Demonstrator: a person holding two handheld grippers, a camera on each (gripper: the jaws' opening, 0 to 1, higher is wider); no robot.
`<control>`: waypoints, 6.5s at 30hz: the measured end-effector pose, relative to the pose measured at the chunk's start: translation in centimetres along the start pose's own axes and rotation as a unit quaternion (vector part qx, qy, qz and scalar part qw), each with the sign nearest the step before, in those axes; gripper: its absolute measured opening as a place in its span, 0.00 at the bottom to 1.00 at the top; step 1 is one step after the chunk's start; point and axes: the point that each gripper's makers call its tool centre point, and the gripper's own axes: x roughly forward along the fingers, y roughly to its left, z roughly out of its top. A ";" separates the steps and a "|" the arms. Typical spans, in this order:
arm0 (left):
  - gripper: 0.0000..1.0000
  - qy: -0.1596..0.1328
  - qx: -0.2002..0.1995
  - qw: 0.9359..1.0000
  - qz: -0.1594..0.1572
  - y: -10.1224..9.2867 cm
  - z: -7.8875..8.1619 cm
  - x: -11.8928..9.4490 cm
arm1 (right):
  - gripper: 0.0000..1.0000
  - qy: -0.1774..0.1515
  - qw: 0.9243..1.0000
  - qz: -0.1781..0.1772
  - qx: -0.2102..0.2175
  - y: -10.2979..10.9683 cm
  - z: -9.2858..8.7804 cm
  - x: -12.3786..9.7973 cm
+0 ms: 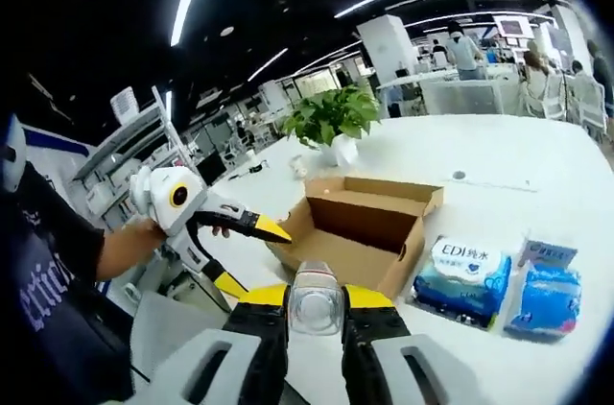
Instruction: Operate the shoe box by opening the lid, removing the specified soft item, and placing it in the target area until the item is outside and the box remains undamaged.
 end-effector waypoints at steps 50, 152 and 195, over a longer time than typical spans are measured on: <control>0.86 -0.058 -0.129 0.984 0.107 1.6 -2.2 -6.2 | 0.16 0.161 0.933 0.006 -0.322 -9.1 10.3 -1.2; 0.96 -0.042 -0.182 0.966 0.180 1.5 -7.5 -9.4 | 0.17 0.375 0.794 0.045 -0.477 -22.5 0.4 12.1; 0.92 -0.026 -0.193 0.960 0.201 2.6 -8.6 -9.6 | 0.30 0.370 0.798 0.019 -0.475 -23.3 1.6 12.8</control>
